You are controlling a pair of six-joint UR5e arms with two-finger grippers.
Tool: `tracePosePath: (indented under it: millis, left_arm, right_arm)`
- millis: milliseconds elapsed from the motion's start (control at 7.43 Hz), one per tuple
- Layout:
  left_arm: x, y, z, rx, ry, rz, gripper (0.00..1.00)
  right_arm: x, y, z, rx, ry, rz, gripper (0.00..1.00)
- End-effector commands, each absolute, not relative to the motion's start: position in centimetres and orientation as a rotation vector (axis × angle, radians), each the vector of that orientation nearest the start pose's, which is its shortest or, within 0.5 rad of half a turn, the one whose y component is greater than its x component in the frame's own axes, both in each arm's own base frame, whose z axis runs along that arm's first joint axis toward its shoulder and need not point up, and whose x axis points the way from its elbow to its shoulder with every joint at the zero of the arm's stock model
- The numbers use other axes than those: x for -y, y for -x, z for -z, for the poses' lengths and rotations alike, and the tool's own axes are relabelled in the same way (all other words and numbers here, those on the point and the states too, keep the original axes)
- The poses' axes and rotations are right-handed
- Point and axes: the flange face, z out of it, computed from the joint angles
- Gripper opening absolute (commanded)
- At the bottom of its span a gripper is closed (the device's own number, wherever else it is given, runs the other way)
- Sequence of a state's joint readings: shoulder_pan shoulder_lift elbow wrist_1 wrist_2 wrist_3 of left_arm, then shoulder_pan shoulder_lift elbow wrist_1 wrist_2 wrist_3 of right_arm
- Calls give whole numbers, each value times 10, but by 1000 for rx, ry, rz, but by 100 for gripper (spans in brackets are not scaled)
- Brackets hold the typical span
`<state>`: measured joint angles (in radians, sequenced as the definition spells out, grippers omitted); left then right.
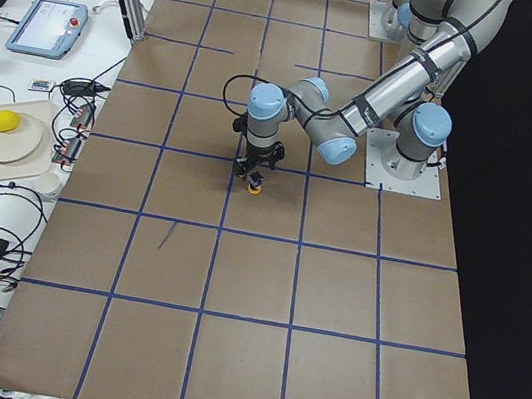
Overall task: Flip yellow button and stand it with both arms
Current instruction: 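Lower the left gripper toward the yellow button lying on its side, then close the left gripper on the yellow button's metal body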
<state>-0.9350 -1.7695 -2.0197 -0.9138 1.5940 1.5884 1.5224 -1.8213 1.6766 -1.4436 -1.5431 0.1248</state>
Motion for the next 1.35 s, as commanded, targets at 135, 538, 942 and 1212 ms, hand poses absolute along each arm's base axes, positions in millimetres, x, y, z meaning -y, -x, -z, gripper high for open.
tracePosePath:
  millis: [135,538,942,1212]
  left_arm:
    - [479,-191,-225,-2803,-1444,-12,98]
    - [478,-197,-222,-2756,-1549,18,91]
    - [477,-205,-223,-2758,-1513,23,50]
    - [476,-204,-222,-2811,-1432,17,27]
  right_arm:
    - [386,-115,-509,-3108,-282,-49,100]
    - [383,-115,-510,-3106,-285,-28,100]
    - [382,-114,-510,-3109,-287,-35,100]
    - [383,-115,-508,-3107,-273,-39,100]
